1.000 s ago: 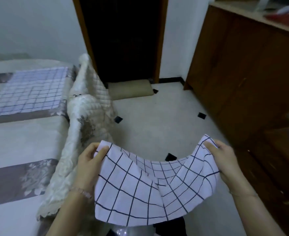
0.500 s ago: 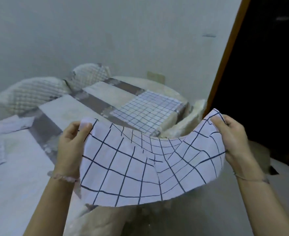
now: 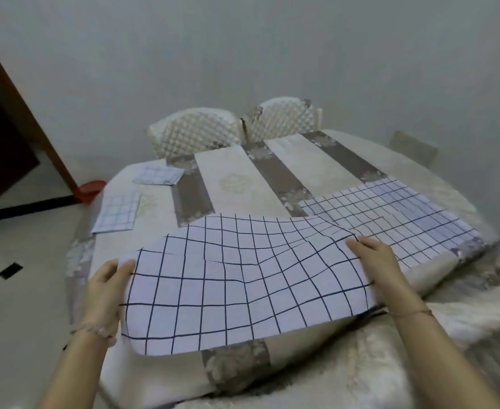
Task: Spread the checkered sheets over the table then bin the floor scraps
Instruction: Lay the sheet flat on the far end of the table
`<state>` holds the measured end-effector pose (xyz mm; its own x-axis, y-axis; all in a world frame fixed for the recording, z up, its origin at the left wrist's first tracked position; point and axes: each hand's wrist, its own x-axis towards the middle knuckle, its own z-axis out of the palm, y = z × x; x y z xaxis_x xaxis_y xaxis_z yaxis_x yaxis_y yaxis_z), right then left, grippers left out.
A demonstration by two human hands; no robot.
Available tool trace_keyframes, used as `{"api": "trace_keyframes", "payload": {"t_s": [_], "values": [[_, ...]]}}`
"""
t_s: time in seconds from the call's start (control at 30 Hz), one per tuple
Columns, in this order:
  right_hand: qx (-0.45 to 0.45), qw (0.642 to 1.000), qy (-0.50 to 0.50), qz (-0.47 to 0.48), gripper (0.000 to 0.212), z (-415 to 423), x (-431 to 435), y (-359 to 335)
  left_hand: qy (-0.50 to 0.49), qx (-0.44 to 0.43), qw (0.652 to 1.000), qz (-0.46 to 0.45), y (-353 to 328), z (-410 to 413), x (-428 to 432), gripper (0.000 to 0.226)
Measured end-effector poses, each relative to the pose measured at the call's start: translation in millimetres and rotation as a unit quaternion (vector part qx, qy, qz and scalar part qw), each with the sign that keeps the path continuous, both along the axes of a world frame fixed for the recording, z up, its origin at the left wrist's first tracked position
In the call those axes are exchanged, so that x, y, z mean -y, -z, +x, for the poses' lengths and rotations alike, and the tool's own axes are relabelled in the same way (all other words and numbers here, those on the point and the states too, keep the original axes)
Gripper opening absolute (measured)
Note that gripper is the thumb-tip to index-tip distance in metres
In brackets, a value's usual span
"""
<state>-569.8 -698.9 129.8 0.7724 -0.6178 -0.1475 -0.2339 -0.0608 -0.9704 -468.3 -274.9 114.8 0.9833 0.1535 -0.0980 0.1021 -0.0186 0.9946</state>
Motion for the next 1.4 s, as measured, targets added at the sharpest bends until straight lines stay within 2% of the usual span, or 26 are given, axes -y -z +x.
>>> {"api": "trace_keyframes", "payload": {"t_s": [0.1, 0.2, 0.3, 0.37, 0.43, 0.53, 0.63, 0.77, 1.03, 1.4], "values": [[-0.051, 0.999, -0.012, -0.009, 0.035, 33.6, 1.4, 24.1, -0.023, -0.048, 0.998, 0.024, 32.0, 12.2, -10.9, 0.013], [-0.089, 0.996, -0.023, -0.015, 0.016, 60.7, -0.5, 45.2, -0.046, -0.088, 0.993, 0.058, 59.4, 23.9, -19.6, 0.013], [-0.126, 0.991, -0.041, -0.024, 0.037, 82.9, 3.0, 68.0, -0.061, -0.158, 0.983, 0.075, 81.1, 32.6, -22.2, 0.01], [-0.156, 0.985, -0.06, -0.035, 0.028, 94.9, 5.9, 78.8, -0.069, -0.176, 0.979, 0.079, 90.5, 37.2, -20.2, 0.008], [-0.177, 0.981, -0.063, -0.044, 0.038, 104.6, 12.7, 93.7, -0.086, -0.181, 0.975, 0.094, 97.0, 40.8, -16.4, 0.007], [-0.198, 0.976, -0.073, -0.059, 0.036, 111.5, 20.3, 107.0, -0.111, -0.207, 0.964, 0.122, 104.5, 43.5, -10.3, 0.026], [-0.212, 0.97, -0.099, -0.071, 0.031, 113.2, 25.0, 113.5, -0.118, -0.225, 0.957, 0.142, 109.9, 42.8, -7.4, 0.03], [-0.23, 0.961, -0.112, -0.102, 0.014, 109.9, 26.6, 118.3, -0.139, -0.235, 0.947, 0.168, 117.2, 36.5, -5.3, 0.028], [-0.245, 0.946, -0.1, -0.187, 0.018, 104.0, 23.9, 125.1, -0.16, -0.22, 0.928, 0.256, 123.9, 16.5, -1.7, 0.024], [-0.243, 0.942, -0.089, -0.212, 0.029, 105.5, 24.1, 133.1, -0.161, -0.192, 0.93, 0.267, 128.1, 9.7, 0.7, 0.021]]}}
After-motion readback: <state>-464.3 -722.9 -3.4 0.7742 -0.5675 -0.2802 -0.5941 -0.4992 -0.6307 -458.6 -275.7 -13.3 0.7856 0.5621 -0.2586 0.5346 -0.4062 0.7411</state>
